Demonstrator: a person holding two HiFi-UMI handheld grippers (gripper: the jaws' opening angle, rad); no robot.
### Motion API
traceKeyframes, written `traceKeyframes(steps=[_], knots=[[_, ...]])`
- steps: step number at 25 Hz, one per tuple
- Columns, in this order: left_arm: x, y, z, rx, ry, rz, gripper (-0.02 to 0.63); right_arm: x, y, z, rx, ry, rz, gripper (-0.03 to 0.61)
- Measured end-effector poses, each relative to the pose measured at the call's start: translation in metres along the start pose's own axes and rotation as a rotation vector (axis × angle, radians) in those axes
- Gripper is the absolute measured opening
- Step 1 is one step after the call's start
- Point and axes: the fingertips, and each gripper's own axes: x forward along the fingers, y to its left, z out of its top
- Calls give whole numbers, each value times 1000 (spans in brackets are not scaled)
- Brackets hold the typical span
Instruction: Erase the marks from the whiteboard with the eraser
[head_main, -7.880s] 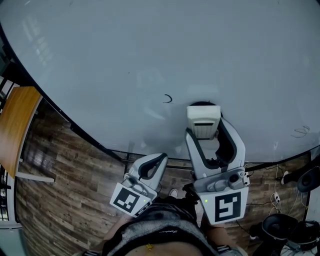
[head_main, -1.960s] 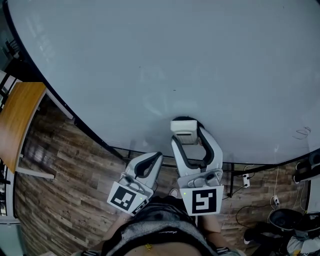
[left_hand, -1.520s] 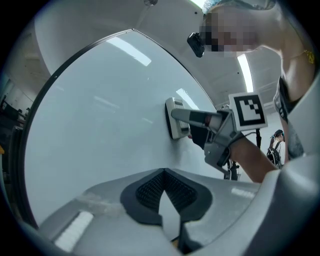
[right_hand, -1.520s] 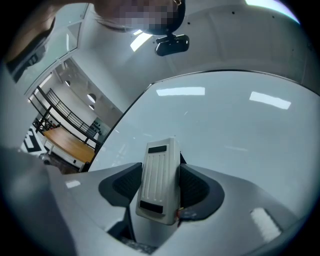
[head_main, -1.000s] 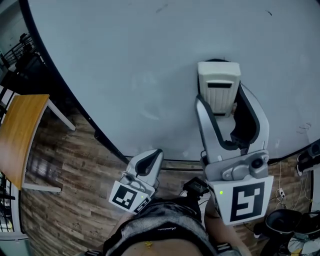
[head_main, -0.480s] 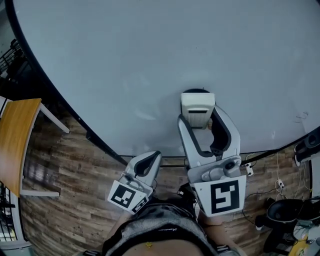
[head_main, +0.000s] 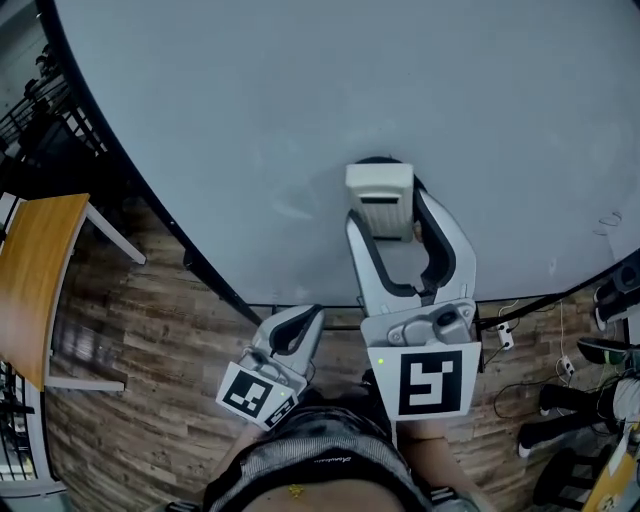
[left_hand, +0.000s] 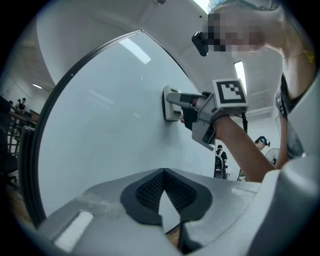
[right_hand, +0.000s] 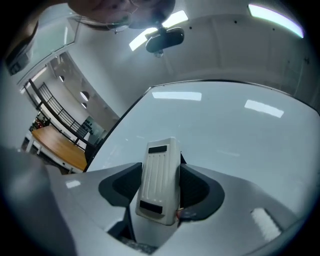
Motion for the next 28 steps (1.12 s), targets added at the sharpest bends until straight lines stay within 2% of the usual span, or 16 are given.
traceKeyframes(steps=[6,9,17,28], knots=[[-20,8,7,6,-34,27,-2,23,-9,66,-76,-101,-14,244],[-31,13,9,7,-52,56,-2,22,-8,75,-77,-113,-16,244],[-33,32,15,56,-34,99,-2,12,-5,28,-14,-92,-23,244],[6,-2,0,99,5,138,-2,-18,-19,-24,21,-80,72,244]])
